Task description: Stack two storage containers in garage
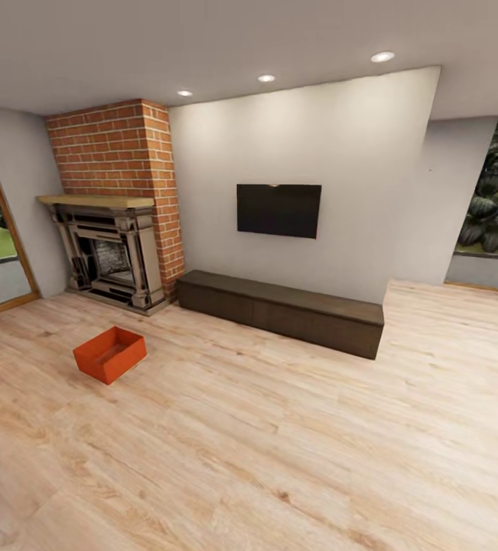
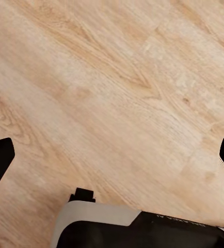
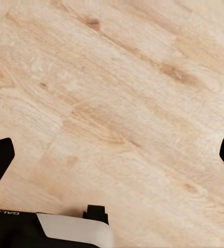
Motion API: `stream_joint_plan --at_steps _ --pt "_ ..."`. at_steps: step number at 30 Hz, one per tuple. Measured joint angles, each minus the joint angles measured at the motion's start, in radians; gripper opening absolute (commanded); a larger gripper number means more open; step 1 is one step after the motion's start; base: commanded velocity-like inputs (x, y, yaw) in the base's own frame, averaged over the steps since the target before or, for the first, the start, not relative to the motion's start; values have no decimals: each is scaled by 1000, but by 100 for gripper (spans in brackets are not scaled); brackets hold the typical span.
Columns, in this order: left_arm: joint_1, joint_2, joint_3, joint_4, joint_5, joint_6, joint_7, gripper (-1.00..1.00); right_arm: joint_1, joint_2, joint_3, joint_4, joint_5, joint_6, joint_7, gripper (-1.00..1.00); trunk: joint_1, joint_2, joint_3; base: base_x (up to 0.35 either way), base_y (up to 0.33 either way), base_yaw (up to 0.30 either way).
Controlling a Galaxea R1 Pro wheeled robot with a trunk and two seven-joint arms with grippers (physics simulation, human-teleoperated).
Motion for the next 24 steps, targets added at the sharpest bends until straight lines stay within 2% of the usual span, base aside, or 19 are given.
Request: stream_joint_plan --at_steps 24 --pt "0 9 1 0 7 -1 -1 100 0 0 0 1 0 0 0 100 0 0 0 314 0 0"
